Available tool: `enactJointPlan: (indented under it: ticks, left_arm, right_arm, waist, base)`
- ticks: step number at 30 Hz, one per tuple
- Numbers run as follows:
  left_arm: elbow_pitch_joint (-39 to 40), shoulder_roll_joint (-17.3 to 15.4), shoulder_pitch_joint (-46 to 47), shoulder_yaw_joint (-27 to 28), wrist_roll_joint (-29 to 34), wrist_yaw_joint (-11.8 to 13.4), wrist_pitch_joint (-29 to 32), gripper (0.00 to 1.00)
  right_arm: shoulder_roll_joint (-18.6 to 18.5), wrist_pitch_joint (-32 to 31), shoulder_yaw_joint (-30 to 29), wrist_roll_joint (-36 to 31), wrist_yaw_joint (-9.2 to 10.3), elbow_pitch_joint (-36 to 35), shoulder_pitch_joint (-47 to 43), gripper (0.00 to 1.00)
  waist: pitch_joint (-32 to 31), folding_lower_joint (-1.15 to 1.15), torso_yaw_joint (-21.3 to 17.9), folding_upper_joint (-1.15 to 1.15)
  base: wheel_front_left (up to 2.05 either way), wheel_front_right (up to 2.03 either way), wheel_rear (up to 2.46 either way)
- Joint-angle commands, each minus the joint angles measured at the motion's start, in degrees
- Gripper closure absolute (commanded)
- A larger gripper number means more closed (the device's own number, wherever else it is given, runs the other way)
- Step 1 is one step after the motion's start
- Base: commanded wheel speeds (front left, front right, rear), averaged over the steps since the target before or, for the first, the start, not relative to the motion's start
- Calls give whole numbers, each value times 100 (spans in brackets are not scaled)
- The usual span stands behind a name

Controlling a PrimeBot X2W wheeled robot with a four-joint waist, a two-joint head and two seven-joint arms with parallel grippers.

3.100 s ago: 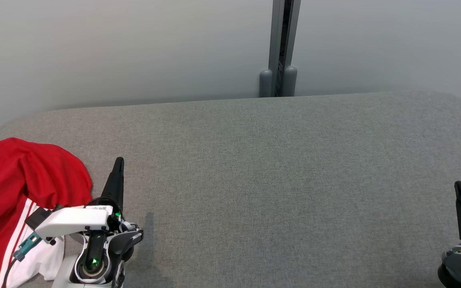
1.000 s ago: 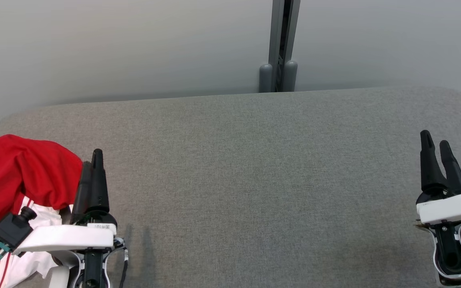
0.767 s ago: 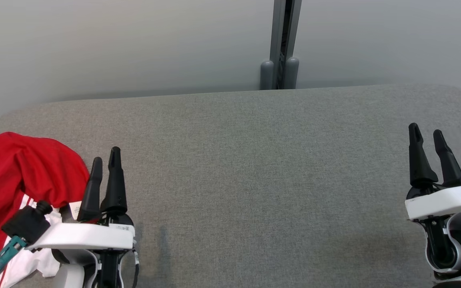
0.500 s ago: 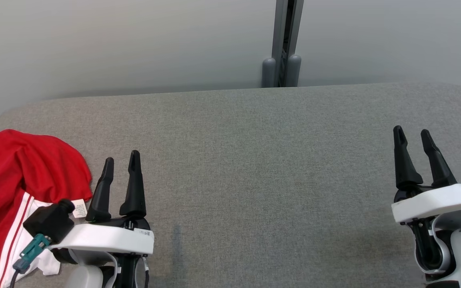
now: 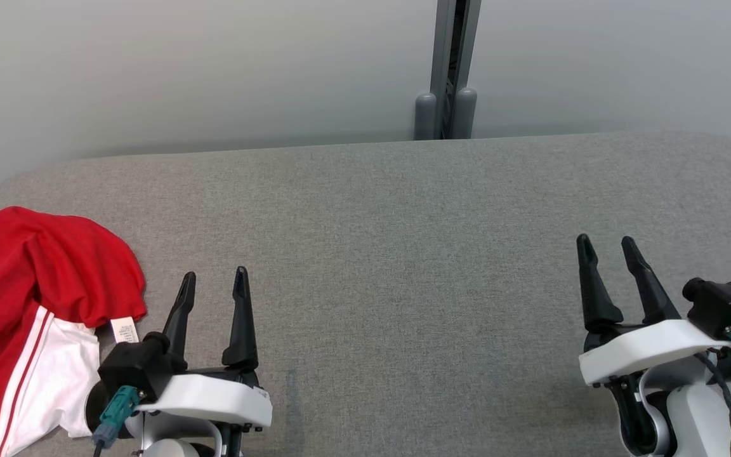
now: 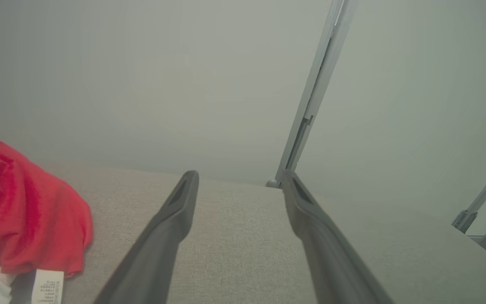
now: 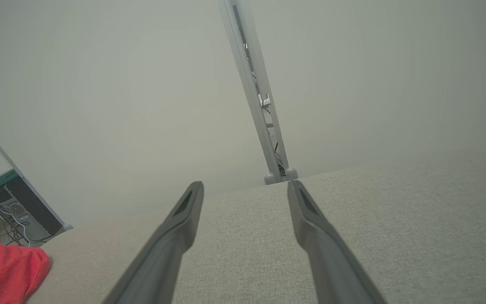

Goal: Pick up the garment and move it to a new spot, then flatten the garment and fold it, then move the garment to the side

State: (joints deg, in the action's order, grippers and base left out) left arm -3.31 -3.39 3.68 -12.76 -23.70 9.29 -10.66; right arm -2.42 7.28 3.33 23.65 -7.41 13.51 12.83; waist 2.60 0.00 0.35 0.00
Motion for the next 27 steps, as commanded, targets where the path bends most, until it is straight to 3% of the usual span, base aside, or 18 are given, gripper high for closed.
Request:
enactJointPlan:
  ticks: [1,8,15,27]
  left_arm:
    - [23,-87,-41,-65,215,179,-53,0]
    - [-59,-167,-97,-228,482,461,-117,0]
    - [-127,-148,-178,-217,639,517,-179,0]
    - [-86,-27,-355,-68,1103,288,-294,0]
  right_arm:
    - [-40,95,78,-163,-8,2,-3,0]
    - [-34,202,193,-352,-9,97,-44,0]
    - [-41,318,399,-458,-9,158,-100,0]
    - [-55,523,620,-875,-11,251,-92,0]
  waist:
    - [-8,0,2,0]
    - [-18,0,7,0]
    - [-36,0,12,0]
    - [-34,0,14,0]
  base:
    - [0,0,0]
    - [0,0,0]
    - [0,0,0]
    - [0,0,0]
